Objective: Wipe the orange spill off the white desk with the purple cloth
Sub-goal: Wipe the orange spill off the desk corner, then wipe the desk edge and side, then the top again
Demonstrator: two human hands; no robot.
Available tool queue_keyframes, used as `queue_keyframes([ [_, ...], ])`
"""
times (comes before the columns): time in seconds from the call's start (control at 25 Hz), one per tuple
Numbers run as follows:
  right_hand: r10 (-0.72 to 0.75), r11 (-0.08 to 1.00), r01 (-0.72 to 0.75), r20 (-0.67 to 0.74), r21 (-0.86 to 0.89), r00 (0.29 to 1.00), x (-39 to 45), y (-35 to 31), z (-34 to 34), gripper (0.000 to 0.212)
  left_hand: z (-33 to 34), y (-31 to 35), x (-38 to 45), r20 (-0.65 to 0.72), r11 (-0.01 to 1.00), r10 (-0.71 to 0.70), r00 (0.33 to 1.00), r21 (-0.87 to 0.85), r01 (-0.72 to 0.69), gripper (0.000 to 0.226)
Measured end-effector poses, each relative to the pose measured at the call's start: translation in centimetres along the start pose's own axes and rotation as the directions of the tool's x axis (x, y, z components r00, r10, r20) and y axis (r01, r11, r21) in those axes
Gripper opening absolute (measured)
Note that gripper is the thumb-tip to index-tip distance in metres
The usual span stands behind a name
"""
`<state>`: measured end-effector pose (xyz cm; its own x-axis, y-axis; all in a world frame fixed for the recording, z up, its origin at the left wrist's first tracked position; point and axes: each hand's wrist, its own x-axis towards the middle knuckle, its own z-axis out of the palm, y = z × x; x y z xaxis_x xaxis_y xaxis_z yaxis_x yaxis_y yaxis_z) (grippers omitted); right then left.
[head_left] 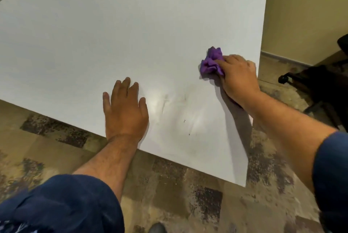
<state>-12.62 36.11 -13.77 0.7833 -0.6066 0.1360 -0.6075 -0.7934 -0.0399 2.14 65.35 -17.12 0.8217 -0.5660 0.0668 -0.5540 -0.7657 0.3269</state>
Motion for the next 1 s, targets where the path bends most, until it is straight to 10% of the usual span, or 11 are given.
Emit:
queue_keyframes([
  [0.24, 0.247, 0.759, -0.272, 0.124, 0.592, 0.961, 2.1, -6.1, 0.0, 0.026, 0.0, 0.1, -0.1, 0.003, 1.000, -0.010, 1.000, -0.005, 0.010, 0.053],
  [0.64, -0.469, 0.751, 0.350, 0.079, 0.560, 0.880, -21.9, -6.9, -2.0, 0.047, -0.1, 0.1, 0.1, 0.007, 1.000, 0.007, 1.000, 0.015, -0.007, 0.050],
  [0.72, -0.346, 0.720, 0.272, -0.009, 0.638, 0.938, -24.3, -5.1, -2.6, 0.041, -0.1, -0.1, 0.3, 0.000, 1.000, 0.010, 1.000, 0.007, -0.010, 0.049],
  [0.84, 0.209, 0.560, -0.024, -0.114, 0.828, 0.971, -27.7, -2.7, -2.4, 0.037, 0.2, -0.4, 0.2, -0.012, 1.000, 0.030, 0.999, -0.007, -0.030, 0.048],
  [1.0, 0.772, -0.016, -0.158, 0.112, 0.987, 0.626, -31.4, -3.0, -0.7, 0.029, 0.4, -0.4, 0.2, -0.018, 0.997, 0.060, 0.998, -0.056, -0.061, 0.048],
])
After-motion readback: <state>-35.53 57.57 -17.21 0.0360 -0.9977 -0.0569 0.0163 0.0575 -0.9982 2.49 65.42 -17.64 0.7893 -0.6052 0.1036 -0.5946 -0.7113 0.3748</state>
